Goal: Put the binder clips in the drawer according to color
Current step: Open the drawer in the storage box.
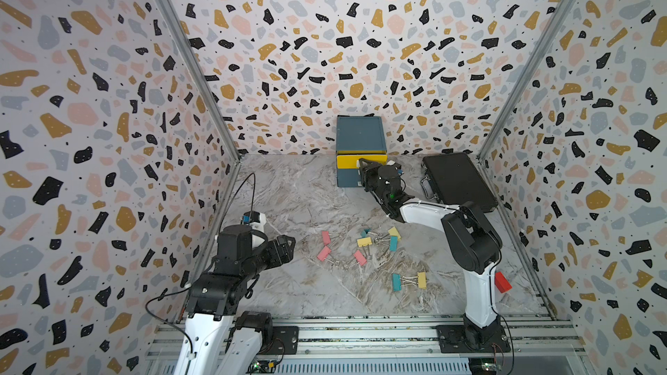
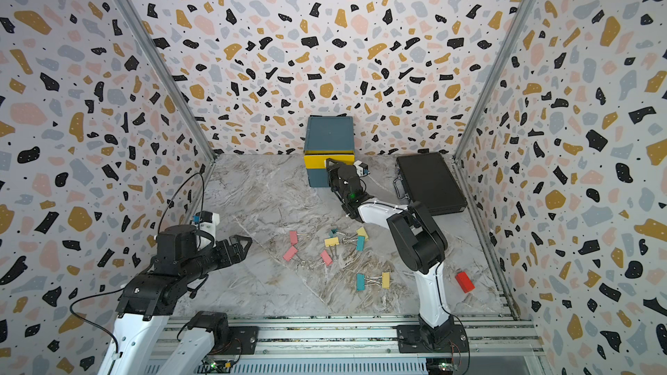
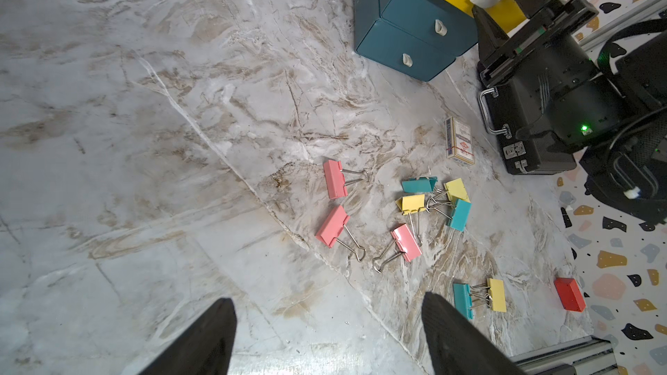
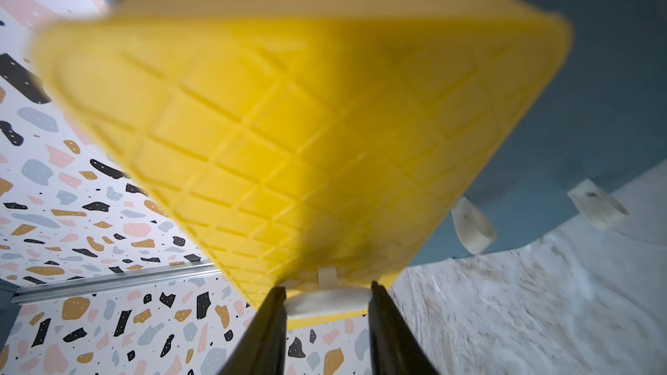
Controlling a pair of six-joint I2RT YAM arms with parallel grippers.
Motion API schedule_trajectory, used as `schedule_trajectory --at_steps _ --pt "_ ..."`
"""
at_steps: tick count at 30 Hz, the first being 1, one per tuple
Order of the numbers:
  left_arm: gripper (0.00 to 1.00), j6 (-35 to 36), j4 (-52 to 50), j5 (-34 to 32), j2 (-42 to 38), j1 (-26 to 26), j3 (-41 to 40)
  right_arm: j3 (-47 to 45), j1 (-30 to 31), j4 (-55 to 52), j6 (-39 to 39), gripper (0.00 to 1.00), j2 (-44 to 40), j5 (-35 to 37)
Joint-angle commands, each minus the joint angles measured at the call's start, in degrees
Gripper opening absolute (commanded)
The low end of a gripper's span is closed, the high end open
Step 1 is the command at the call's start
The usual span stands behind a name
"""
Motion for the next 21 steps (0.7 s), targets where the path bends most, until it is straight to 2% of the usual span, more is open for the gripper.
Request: schedule_trajectory --at_steps 1,10,17,19,21 --pt "0.84 0.47 2.12 0.16 -0.1 0.49 -0.61 -4.56 2.79 -1.23 -0.16 0.21 -5.44 3.05" --pt "0.84 0.56 2.06 0.15 -0.27 0.73 -0.6 -14.57 6.81 -5.05 0.49 0.19 -14.5 6.0" --pt "0.84 0.63 2.05 0.07 -0.13 0.79 -0.55 -17.07 7.34 -6.17 1.28 0.21 -16.87 6.51" --pt "0.84 0.57 1.99 0.09 0.02 0.79 -0.53 -16.87 7.3 -5.59 1.64 0.28 -16.41 6.37" --pt "0.84 0.65 1.92 0.07 0.16 0.84 -0.53 -16.96 7.34 -5.4 2.12 0.43 -16.08 6.43"
